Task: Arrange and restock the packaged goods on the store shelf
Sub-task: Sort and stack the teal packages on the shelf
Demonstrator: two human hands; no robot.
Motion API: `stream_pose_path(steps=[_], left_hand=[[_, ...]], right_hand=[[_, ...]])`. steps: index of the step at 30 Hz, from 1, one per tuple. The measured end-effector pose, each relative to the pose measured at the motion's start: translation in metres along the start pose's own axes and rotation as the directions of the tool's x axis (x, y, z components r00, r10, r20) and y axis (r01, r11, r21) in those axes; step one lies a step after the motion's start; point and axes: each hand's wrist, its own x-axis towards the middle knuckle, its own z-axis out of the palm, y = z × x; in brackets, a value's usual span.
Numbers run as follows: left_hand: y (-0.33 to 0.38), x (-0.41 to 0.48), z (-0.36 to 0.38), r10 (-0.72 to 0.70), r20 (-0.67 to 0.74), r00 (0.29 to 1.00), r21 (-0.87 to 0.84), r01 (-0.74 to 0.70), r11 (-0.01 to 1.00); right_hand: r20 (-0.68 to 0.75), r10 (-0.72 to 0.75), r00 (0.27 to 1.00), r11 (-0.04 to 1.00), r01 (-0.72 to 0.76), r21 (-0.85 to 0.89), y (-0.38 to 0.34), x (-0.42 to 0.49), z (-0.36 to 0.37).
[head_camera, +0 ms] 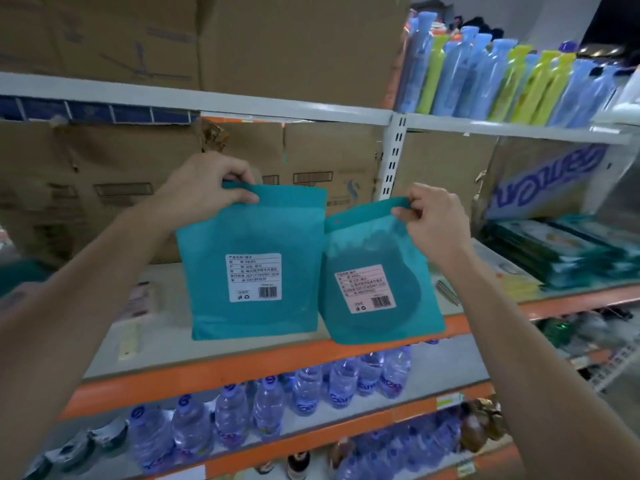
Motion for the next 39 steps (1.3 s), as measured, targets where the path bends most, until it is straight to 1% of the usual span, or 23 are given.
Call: stream_pose_path(steps=[6, 9, 12, 14, 16, 18, 24, 27, 31, 34, 36, 39], left_hand=[[0.039, 0.063, 0.054, 0.052, 0.048, 0.998, -0.089, -0.047, 0.995], [0.057, 0.101, 0.085, 0.087, 0.049, 0.995, -0.111, -0.081, 0.991], [0.074, 0.143, 0.115, 0.144, 0.04, 0.989, -0.147, -0.137, 0.98], [0.084, 0.173, 0.135, 0.165, 0.035, 0.986, -0.181, -0.156, 0.971], [0.095, 0.203, 0.156, 0.169, 0.032, 0.985, -0.198, -0.16, 0.967], [0.109, 0.231, 0.177, 0.185, 0.03, 0.982, -0.202, -0.176, 0.963], [0.16, 0.296, 0.236, 0.258, 0.053, 0.965, -0.208, -0.242, 0.948], [0.19, 0.316, 0.265, 0.246, 0.023, 0.969, -0.216, -0.235, 0.948], [0.24, 0.333, 0.306, 0.24, -0.089, 0.967, -0.198, -0.253, 0.947], [0.284, 0.343, 0.339, 0.21, -0.141, 0.967, -0.184, -0.234, 0.955], [0.314, 0.349, 0.361, 0.196, -0.143, 0.97, -0.184, -0.221, 0.958], [0.353, 0.358, 0.389, 0.167, -0.129, 0.977, -0.253, -0.195, 0.947]], right_hand=[[-0.102, 0.064, 0.993, 0.998, -0.062, 0.017, 0.075, 0.024, -0.023], [-0.141, 0.078, 0.987, 0.997, -0.078, 0.002, 0.115, 0.041, -0.034], [-0.236, 0.098, 0.967, 0.995, -0.094, 0.029, 0.156, 0.063, -0.044], [-0.26, 0.106, 0.96, 0.994, -0.101, 0.034, 0.181, 0.082, -0.049], [-0.251, 0.117, 0.961, 0.993, -0.117, 0.016, 0.207, 0.099, -0.054], [-0.273, 0.133, 0.953, 0.991, -0.137, 0.003, 0.234, 0.112, -0.059], [-0.333, 0.105, 0.937, 0.981, -0.152, -0.117, 0.306, 0.139, -0.087], [-0.349, 0.112, 0.93, 0.987, -0.146, -0.072, 0.35, 0.151, -0.106], [-0.322, 0.104, 0.941, 0.994, -0.104, 0.018, 0.414, 0.16, -0.137], [-0.306, 0.11, 0.946, 0.993, -0.096, 0.062, 0.462, 0.166, -0.17], [-0.327, 0.122, 0.937, 0.992, -0.106, 0.068, 0.496, 0.168, -0.194], [-0.358, 0.142, 0.923, 0.989, -0.117, 0.091, 0.544, 0.173, -0.228]])
